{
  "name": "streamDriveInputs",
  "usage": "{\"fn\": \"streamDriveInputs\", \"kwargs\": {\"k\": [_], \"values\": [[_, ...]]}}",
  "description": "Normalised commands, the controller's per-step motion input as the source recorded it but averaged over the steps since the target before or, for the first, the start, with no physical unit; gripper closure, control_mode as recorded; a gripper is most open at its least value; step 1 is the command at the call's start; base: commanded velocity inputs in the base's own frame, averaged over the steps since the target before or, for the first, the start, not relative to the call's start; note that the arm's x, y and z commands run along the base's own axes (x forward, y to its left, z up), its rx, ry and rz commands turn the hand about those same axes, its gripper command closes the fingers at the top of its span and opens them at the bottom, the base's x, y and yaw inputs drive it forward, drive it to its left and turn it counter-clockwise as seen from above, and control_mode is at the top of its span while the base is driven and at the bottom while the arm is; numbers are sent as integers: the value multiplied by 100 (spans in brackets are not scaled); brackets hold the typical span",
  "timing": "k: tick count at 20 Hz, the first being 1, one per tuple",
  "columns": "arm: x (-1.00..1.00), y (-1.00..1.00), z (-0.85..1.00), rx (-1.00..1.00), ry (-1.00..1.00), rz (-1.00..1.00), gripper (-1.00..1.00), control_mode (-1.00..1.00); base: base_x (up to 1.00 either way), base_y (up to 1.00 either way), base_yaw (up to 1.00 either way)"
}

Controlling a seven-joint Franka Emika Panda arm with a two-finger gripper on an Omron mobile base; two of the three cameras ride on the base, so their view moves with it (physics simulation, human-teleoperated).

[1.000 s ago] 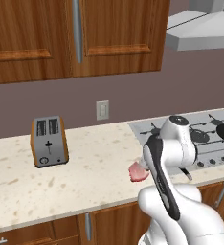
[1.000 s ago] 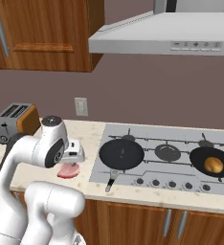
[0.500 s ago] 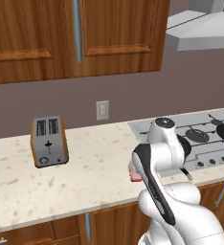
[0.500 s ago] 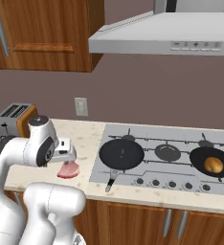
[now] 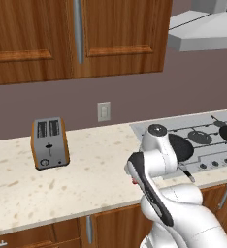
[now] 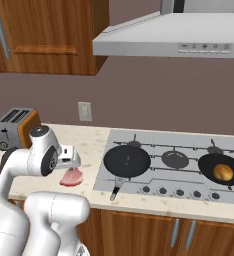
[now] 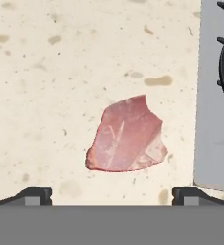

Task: Place both pans onto different burners. Then place the potato and the steak on different pans.

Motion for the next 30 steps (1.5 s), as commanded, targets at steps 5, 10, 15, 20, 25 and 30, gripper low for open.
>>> {"fn": "streamDriveInputs", "kwargs": {"k": [5,10,15,20,25,30], "values": [[35,15,-3,0,8,-9,-100,-100,0,0,0],[23,5,-14,0,16,-10,-100,-100,0,0,0],[26,0,-28,0,7,-9,-100,-100,0,0,0],[21,0,-23,0,1,-8,-100,-100,0,0,0],[10,0,-31,0,1,-8,-100,-100,0,0,0],[0,0,-38,0,1,-8,-100,-100,0,0,0]]}}
